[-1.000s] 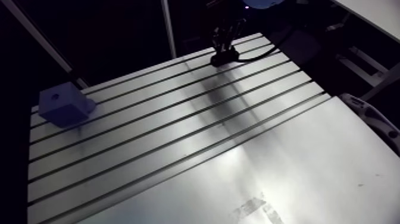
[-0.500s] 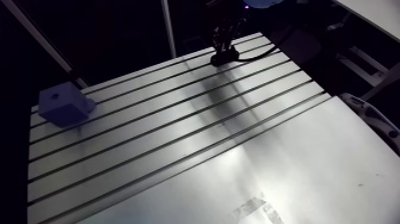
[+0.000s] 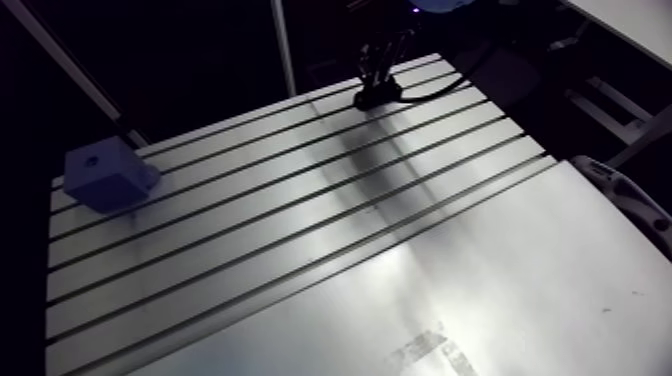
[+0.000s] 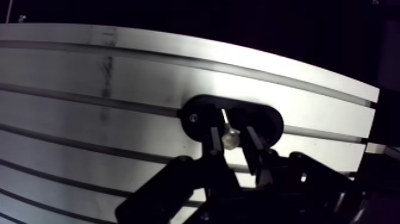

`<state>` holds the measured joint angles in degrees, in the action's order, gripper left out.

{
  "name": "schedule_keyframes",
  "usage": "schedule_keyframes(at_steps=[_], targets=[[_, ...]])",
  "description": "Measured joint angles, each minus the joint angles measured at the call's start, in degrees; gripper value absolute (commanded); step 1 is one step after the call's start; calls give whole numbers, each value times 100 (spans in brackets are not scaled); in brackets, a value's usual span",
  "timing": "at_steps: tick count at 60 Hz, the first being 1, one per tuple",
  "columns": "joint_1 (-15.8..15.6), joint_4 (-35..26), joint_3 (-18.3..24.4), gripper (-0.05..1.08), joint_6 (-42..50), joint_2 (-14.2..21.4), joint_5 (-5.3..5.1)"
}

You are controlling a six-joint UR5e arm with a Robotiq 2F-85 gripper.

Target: Pick up the M10 bolt and insert it into the hex recess until seated.

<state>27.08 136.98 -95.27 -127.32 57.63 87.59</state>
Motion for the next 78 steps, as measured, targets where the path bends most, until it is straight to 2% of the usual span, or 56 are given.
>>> schedule_keyframes(at_steps=[59, 78], targets=[[7, 10, -24, 69, 0, 6, -5], [6, 12, -31, 76, 0, 7, -16]])
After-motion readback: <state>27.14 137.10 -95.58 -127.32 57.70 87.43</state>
